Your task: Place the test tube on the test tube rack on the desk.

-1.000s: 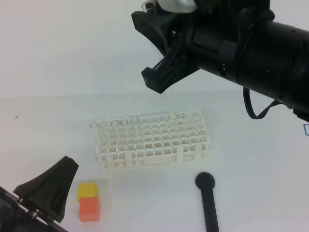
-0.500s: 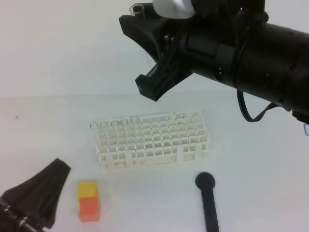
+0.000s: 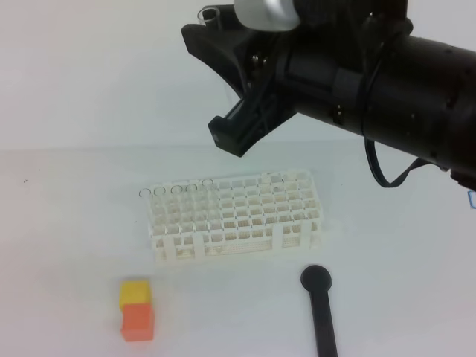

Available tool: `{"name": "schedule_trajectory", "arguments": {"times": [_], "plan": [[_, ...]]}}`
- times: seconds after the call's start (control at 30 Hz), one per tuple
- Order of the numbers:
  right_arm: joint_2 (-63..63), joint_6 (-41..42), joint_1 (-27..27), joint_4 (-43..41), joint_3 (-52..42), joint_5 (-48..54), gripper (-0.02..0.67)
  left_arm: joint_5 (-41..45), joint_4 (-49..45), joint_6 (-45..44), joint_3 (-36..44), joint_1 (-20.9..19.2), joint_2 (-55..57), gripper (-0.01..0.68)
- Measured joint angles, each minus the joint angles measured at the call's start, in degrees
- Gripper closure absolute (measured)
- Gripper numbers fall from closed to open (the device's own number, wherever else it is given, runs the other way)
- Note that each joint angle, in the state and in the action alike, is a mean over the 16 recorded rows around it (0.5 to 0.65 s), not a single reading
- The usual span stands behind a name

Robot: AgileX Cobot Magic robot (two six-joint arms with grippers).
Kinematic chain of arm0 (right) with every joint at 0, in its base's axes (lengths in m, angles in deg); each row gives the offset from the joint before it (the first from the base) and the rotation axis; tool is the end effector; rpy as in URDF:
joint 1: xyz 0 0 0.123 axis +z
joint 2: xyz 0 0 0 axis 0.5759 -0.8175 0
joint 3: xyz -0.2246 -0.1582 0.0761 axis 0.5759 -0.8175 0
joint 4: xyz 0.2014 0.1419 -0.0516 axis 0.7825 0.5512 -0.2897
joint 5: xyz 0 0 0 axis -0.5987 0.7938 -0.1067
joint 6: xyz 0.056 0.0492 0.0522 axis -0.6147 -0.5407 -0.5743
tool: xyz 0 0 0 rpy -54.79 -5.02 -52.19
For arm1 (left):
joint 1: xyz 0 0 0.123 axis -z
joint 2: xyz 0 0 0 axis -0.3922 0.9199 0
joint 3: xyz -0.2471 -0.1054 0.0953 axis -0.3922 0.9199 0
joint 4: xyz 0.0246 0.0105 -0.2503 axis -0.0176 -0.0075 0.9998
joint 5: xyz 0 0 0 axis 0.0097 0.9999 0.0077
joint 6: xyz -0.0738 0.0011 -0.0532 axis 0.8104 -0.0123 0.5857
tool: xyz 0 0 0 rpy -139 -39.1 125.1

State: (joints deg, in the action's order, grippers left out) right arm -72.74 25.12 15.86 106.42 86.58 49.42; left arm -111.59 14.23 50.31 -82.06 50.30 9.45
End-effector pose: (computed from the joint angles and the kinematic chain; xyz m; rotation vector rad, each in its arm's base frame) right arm 0.2131 0.2565 0.4112 -0.8524 1.4143 0.4589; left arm 0.0537 -0.0416 0.2694 0.2943 0.8488 -0.5946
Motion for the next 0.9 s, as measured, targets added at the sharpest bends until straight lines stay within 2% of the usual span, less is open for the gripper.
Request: {"name": "schedule_trajectory", "arguments": {"times": [0.4, 0.9], "plan": [[0.0, 1.3, 0.0, 0.0, 0.0, 0.1, 0.524, 0.0, 0.0, 0.0, 0.1, -5.2, -14.9, 0.673], [0.0, 1.9, 0.0, 0.0, 0.0, 0.1, 0.524, -1.2, 0.0, 0.0, 0.0, -6.3, -21.9, 0.673]]}}
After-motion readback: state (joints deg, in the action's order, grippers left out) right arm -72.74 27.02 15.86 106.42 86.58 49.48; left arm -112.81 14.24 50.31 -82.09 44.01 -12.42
